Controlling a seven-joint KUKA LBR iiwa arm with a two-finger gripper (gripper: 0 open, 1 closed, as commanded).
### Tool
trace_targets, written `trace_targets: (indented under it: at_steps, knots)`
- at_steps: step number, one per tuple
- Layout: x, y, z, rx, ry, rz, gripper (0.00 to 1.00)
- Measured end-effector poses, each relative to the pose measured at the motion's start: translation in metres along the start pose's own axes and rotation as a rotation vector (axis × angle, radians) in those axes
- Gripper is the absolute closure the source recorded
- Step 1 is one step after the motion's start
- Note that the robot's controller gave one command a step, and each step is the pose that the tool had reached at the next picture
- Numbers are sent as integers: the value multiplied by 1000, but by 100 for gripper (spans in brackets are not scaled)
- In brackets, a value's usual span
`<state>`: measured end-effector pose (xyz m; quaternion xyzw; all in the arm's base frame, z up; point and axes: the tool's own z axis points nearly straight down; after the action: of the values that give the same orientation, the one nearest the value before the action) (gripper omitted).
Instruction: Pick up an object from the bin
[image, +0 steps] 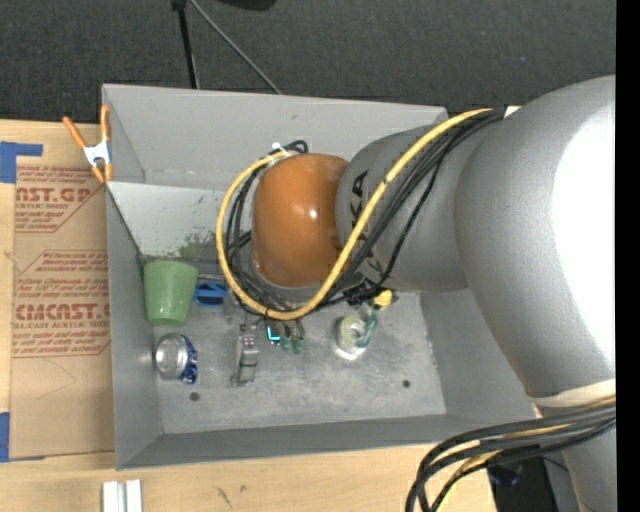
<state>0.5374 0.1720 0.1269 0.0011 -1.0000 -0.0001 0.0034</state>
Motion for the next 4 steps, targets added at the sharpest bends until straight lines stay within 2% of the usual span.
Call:
trace_targets:
  at_steps: [1, 2, 3, 4]
  knots:
    - [-5, 51, 53, 14, 4, -47, 0]
    - [-6, 54, 51, 2, -6, -50, 100]
    - [-17, 66, -53, -3, -18, -90, 100]
    - [-15, 65, -48, -1, -9, -90, 0]
